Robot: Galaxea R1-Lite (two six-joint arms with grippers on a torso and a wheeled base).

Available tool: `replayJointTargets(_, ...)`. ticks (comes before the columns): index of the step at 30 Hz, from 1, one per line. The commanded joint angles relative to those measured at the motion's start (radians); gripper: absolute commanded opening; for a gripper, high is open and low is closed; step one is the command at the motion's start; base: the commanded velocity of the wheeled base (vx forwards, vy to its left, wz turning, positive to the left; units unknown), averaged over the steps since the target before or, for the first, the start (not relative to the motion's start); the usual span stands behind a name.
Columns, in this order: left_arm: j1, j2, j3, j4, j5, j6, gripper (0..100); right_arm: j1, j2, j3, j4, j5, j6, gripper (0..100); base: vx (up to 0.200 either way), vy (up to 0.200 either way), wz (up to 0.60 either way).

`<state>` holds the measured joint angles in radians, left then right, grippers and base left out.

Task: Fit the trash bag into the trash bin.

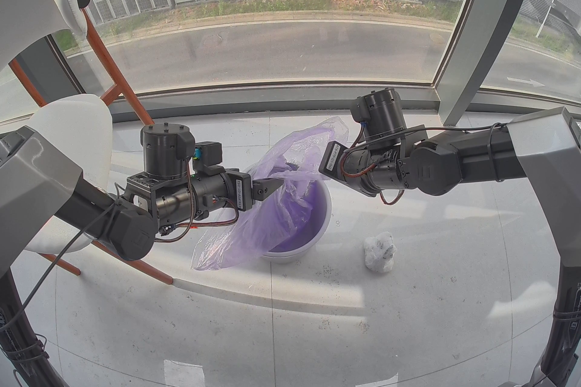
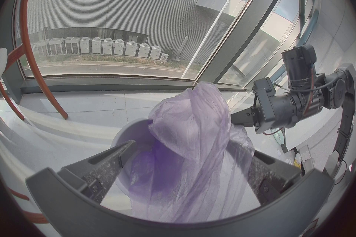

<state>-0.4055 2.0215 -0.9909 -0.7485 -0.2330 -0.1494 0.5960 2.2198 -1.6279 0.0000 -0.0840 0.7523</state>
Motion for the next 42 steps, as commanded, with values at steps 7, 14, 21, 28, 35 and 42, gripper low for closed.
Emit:
replayJointTargets(7, 0.002, -0.029, 0.001, 0.0, -0.003, -0.015, 100, -0.019, 0.001, 0.002, 0.0, 0.0, -0.004, 0, 0.0, 0.0, 0.0)
replayJointTargets(14, 0.002, -0.073, 0.015, 0.0, -0.005, -0.038, 100, -0.024, 0.008, 0.002, 0.0, 0.0, -0.011, 0, 0.0, 0.0, 0.0)
replayJointTargets(21, 0.004, -0.086, 0.018, 0.001, -0.005, -0.038, 100, -0.024, 0.009, 0.003, 0.0, 0.0, -0.018, 0, 0.0, 0.0, 0.0)
replayJointTargets(28, 0.005, -0.086, 0.012, 0.001, -0.005, -0.038, 100, -0.025, 0.003, 0.014, 0.0, 0.0, -0.019, 0, 0.0, 0.0, 0.0)
replayJointTargets(35, 0.001, -0.073, 0.014, 0.001, -0.003, -0.035, 100, -0.012, -0.005, 0.068, -0.002, 0.0, -0.044, 0, 0.0, 0.0, 0.0)
replayJointTargets(42, -0.016, -0.072, 0.026, 0.001, -0.012, -0.027, 100, -0.004, -0.003, 0.062, -0.002, 0.0, -0.057, 0, 0.0, 0.0, 0.0)
